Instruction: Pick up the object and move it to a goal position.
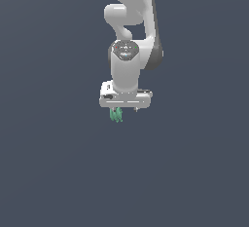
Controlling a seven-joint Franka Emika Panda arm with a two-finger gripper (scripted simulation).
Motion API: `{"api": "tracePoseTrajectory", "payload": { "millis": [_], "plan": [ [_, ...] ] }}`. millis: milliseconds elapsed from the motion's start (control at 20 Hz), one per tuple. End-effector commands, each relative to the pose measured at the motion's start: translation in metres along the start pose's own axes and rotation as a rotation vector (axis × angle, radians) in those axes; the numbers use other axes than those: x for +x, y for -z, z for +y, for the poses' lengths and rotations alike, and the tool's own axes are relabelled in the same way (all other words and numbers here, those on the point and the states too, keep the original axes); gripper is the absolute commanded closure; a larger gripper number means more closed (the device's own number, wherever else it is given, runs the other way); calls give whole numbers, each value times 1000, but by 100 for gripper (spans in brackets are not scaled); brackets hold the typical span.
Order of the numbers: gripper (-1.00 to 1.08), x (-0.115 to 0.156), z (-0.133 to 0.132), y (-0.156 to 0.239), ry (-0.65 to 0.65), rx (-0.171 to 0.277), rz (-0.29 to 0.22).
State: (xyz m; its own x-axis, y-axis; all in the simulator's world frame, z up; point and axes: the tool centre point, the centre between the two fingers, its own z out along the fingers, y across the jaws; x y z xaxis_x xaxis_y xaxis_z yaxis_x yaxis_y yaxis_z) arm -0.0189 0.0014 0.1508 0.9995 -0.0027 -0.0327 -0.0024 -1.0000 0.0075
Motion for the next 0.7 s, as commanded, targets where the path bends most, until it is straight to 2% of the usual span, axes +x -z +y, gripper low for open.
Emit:
{"api": "tracePoseTrajectory", "payload": {
  "millis": [0,650],
  "plan": [
    [-92,0,0,0,0,0,0],
    [-92,3,-1,6,7,-8,17]
  ]
}}
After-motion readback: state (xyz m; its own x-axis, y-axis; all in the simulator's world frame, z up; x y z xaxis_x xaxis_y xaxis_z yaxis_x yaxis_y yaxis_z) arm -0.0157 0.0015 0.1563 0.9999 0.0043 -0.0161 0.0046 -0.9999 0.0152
